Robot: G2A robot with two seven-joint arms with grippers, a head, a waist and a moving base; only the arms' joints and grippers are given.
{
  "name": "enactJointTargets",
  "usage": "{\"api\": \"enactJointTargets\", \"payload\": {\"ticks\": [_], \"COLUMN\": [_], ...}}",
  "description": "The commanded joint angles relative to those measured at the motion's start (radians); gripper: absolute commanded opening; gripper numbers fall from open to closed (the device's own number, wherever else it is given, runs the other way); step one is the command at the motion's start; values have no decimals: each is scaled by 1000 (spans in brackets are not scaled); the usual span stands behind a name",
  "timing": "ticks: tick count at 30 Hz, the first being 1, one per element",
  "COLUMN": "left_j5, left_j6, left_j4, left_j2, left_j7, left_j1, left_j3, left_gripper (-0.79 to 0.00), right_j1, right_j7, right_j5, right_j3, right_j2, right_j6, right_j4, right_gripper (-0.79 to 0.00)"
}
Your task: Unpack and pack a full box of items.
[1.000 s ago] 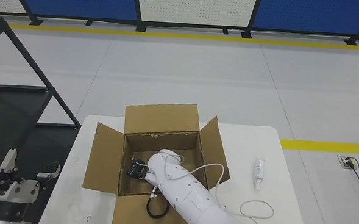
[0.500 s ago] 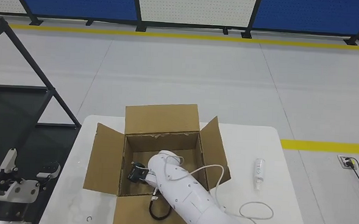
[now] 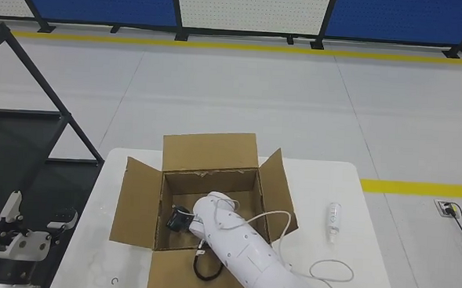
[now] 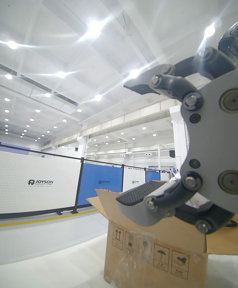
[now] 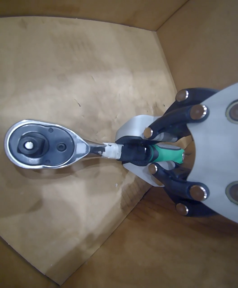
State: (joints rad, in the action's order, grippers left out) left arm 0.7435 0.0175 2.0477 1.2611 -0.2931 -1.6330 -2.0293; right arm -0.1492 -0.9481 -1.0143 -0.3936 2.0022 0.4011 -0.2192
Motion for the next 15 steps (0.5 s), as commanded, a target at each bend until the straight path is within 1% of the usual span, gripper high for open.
{"api": "enactJointTargets", "payload": {"ticks": [1,9,15], "left_j5": [0,0,0], "left_j6": [0,0,0], "left_j4": [0,0,0], "left_j2": [0,0,0], "left_j7": [0,0,0], "left_j1": [0,0,0], "left_j3": [0,0,0], "left_gripper": [0,0,0], "right_j1": [7,27,37], "right_j7": [10,93,133], "right_j5": [6,11,6], "right_j3": [-6,-30,-48], "right_j2": [-1,-10,-28], "right_j6": [-14,-66,-103], "right_j4": [0,-2,-19], "right_gripper": [-785,-785,-785]}}
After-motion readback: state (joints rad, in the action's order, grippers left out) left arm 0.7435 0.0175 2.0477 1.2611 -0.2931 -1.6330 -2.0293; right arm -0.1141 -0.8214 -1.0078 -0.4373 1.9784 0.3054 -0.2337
